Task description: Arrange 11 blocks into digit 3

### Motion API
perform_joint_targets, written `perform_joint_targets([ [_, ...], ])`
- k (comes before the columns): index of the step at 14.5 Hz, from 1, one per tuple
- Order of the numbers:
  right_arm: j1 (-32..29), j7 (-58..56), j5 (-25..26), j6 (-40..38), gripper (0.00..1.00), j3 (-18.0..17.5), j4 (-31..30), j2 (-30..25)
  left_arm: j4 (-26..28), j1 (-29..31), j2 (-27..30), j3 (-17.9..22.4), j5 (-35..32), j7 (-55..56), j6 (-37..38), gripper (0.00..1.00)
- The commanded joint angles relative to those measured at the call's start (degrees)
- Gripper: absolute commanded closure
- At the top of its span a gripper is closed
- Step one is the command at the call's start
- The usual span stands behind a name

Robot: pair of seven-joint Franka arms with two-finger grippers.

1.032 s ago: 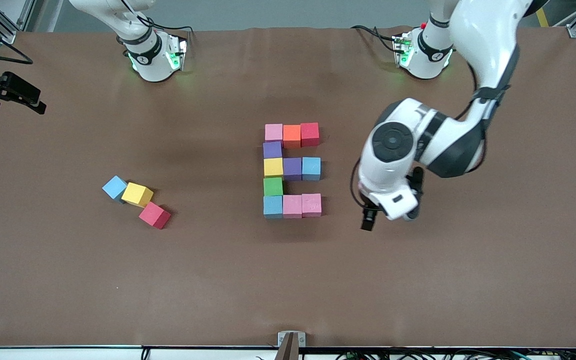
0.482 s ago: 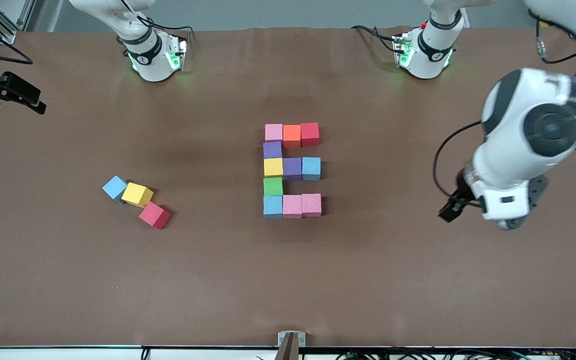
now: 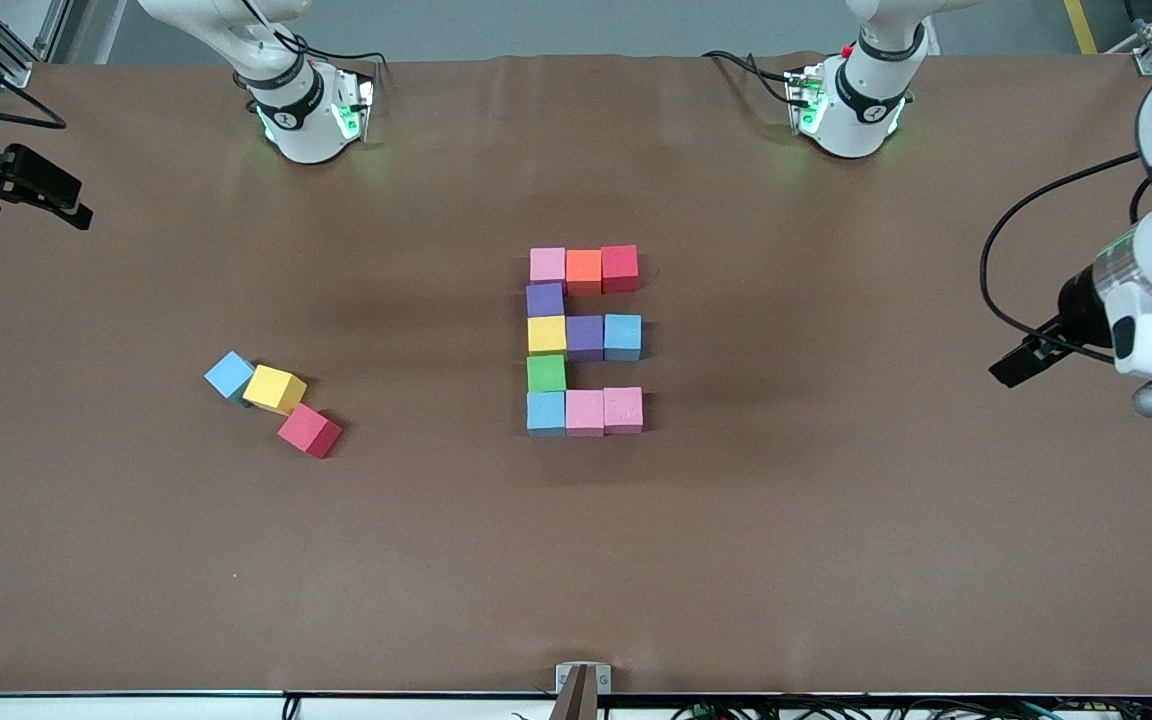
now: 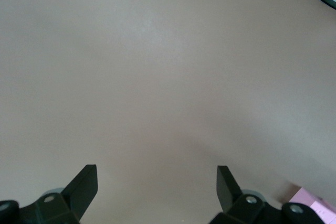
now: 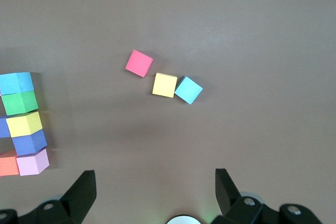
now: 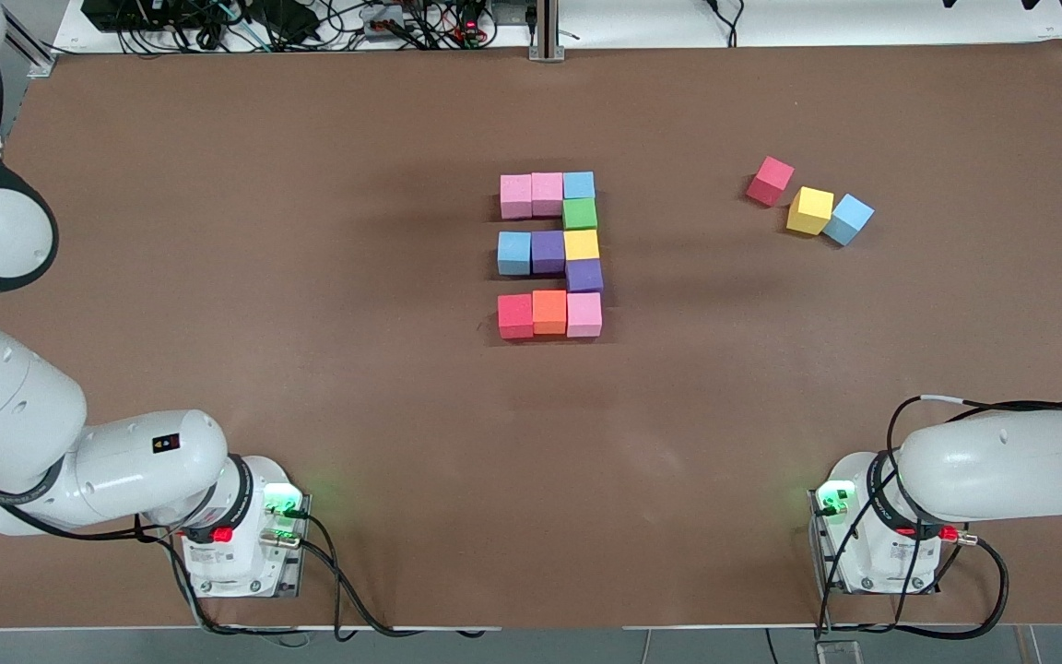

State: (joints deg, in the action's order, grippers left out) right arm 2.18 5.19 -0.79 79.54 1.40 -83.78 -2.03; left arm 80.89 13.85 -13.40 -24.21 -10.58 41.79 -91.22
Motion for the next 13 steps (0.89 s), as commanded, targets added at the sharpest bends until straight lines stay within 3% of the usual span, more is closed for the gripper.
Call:
perform_joint_targets([
  [1, 0.28, 0.34, 0.0, 0.27, 0.0, 0.18, -0.07, -0.08, 1.02, -0.39, 3.46, 1.87, 1.44, -5.56, 1.74, 0.0],
  [7, -0.07, 0.25, 0.61, 0.36, 0.0, 0.36, 0.46, -0.08, 2.34, -5.93, 10.14, 16.19, 5.4, -29.0, 6.74, 0.0],
  [10, 0.11, 0.17, 0.7, 0.27, 0.0, 0.36, 0.46, -0.08, 4.27, -7.43, 13.03, 21.2, 6.01, -39.83, 7.81, 0.0],
  [13, 0.02, 0.08, 0.7, 0.09, 0.0, 0.36, 0.46, -0.08, 8.04, -9.01, 16.11, 23.77, 7.77, -41.79, 7.9, 0.0],
])
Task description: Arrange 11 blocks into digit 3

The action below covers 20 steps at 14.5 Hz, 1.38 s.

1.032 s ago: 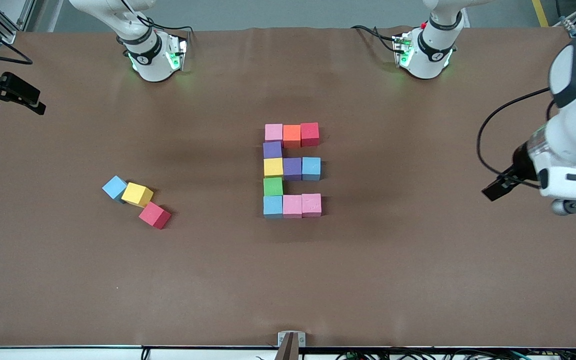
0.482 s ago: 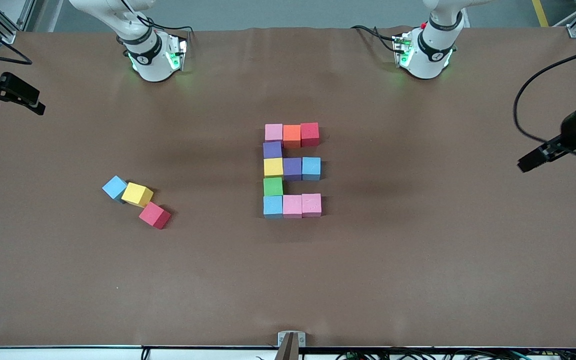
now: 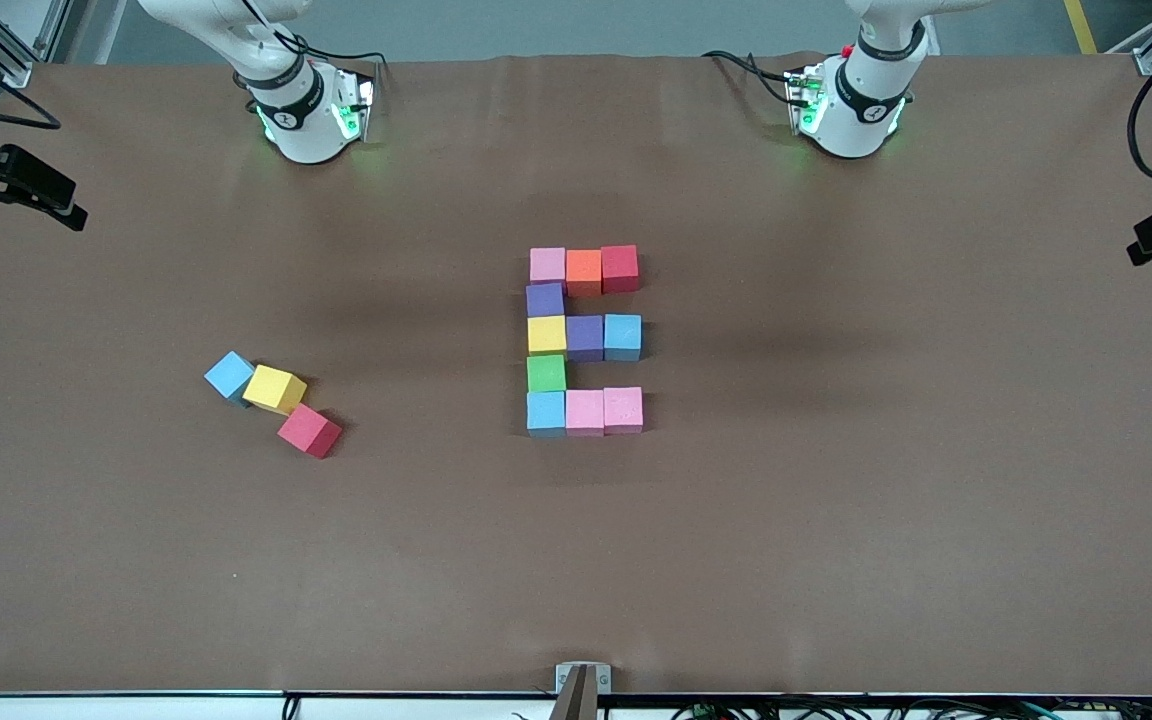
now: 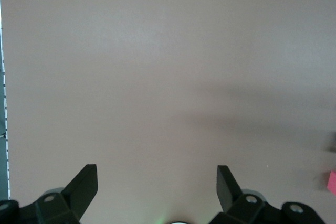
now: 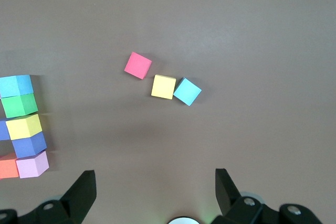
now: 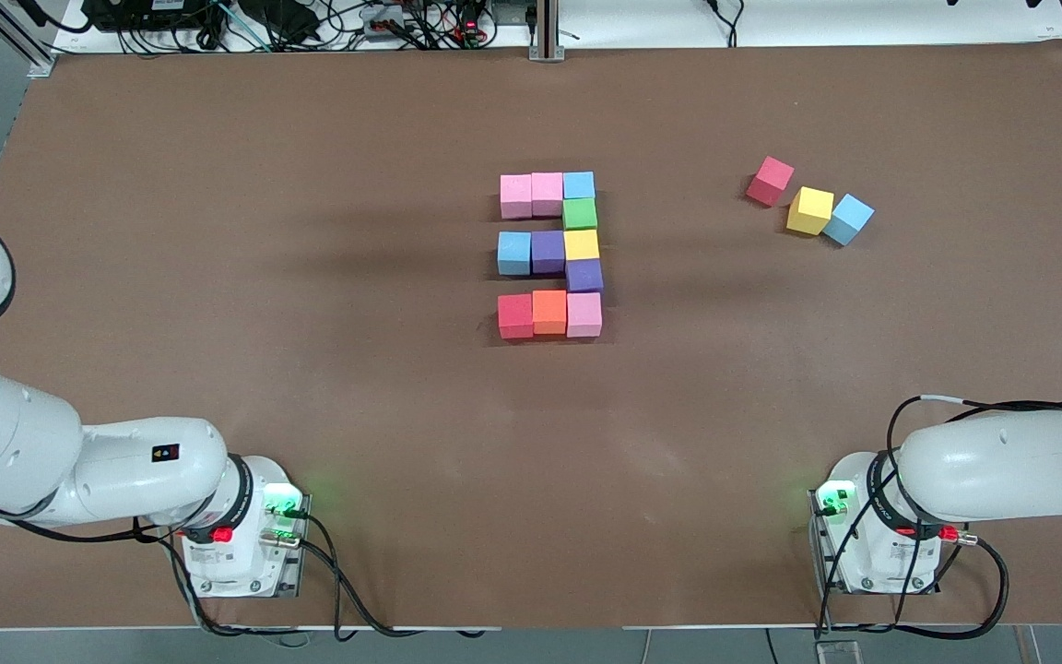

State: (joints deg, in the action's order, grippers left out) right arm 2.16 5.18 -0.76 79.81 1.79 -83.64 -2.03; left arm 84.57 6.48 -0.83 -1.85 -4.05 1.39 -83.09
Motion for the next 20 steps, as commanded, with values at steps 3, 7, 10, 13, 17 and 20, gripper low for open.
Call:
perform_joint_targets([
  [3, 0.3, 0.09, 0.58, 0.09, 0.0, -0.12, 0.23, -0.07, 8.32, -1.91, 6.53, 0.97, 1.24, -1.3, -0.92, 0.0],
  [7, 0.04, 0.09, 0.67, 0.35, 0.0, -0.12, 0.23, -0.07, 13.43, -1.65, 10.06, -1.3, 3.7, -0.25, -3.13, 0.0],
  [10, -0.14, 0.09, 0.67, 0.26, 0.0, 0.06, 0.23, -0.16, 13.43, -0.16, 9.98, -4.73, 3.88, 2.38, -3.56, 0.0],
  [13, -0.23, 0.09, 0.67, 0.26, 0.0, 0.14, 0.23, -0.25, 13.43, 0.72, 9.89, -6.5, 4.58, 2.39, -4.27, 0.0],
  [17, -0.23, 0.09, 0.67, 0.09, 0.0, 0.14, 0.23, -0.16, 14.57, 0.29, 9.98, -8.6, 4.58, 1.6, -4.36, 0.0],
  [20, -0.23, 0.09, 0.67, 0.09, 0.0, 0.14, 0.23, -0.25, 13.7, 0.11, 9.89, -10.01, 4.58, 1.42, -4.01, 0.0],
])
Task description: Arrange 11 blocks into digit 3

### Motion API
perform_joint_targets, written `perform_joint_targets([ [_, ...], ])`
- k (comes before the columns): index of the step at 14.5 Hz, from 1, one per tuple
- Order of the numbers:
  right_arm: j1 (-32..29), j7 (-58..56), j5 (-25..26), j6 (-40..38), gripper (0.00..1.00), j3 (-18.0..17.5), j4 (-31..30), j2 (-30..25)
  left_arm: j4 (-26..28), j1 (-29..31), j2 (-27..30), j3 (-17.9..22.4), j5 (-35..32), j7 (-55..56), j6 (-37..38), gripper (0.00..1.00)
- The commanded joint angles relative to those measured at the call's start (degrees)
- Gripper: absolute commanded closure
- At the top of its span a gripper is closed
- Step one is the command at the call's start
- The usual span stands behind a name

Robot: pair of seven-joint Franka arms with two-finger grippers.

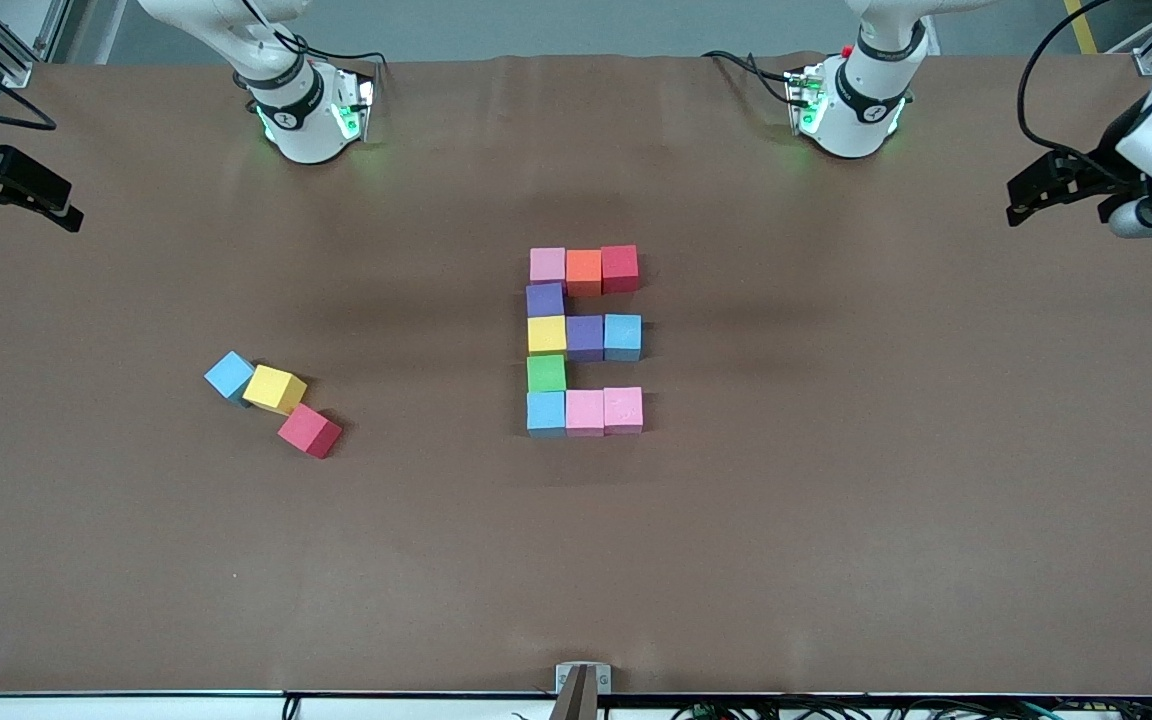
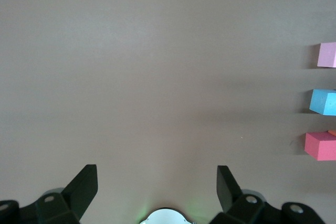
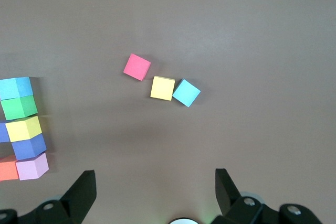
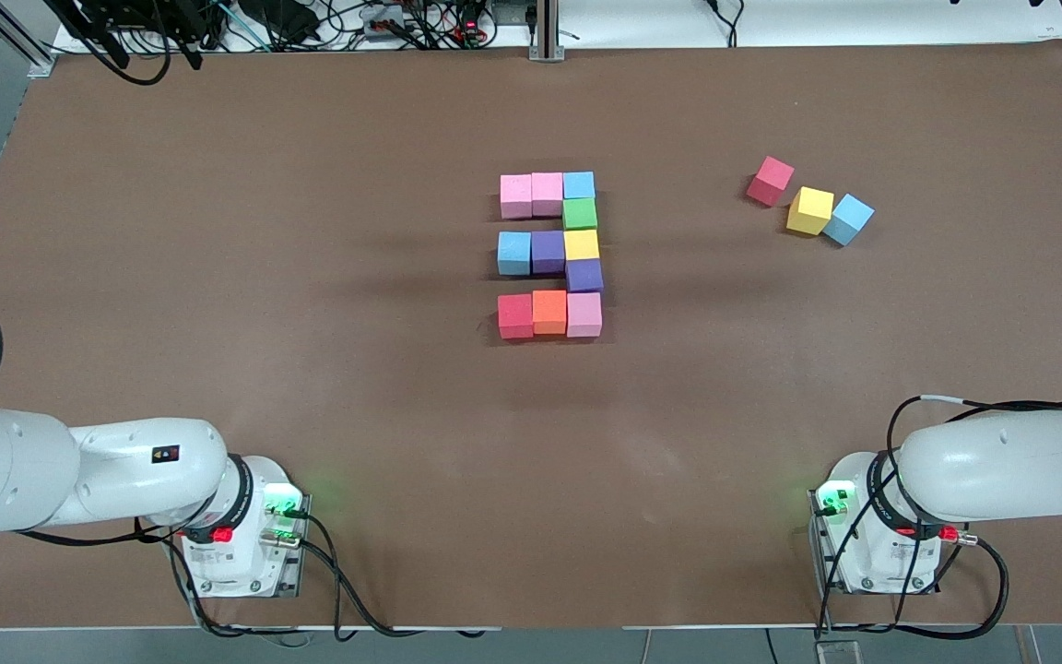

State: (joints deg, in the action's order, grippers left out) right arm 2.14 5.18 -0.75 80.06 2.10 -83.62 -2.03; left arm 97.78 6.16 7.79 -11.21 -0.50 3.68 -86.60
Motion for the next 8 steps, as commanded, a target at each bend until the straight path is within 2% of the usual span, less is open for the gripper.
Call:
perform_joint_targets([
  [1, -0.2, 0.1, 0.67, -0.26, 0.0, -0.16, 0.21, -0.25, 0.22, 0.26, 1.18, -0.74, 0.94, -0.78, -0.41, 0.0],
  [3, -0.2, 0.1, 0.67, -0.26, 0.0, -0.16, 0.21, -0.25, -1.97, 0.26, 1.0, -0.66, 0.42, -0.52, -0.32, 0.0],
  [8, -0.12, 0.1, 0.67, -0.35, 0.0, -0.16, 0.3, -0.16, -3.03, 0.17, 0.83, -0.66, 0.06, -0.52, 0.73, 0.0],
])
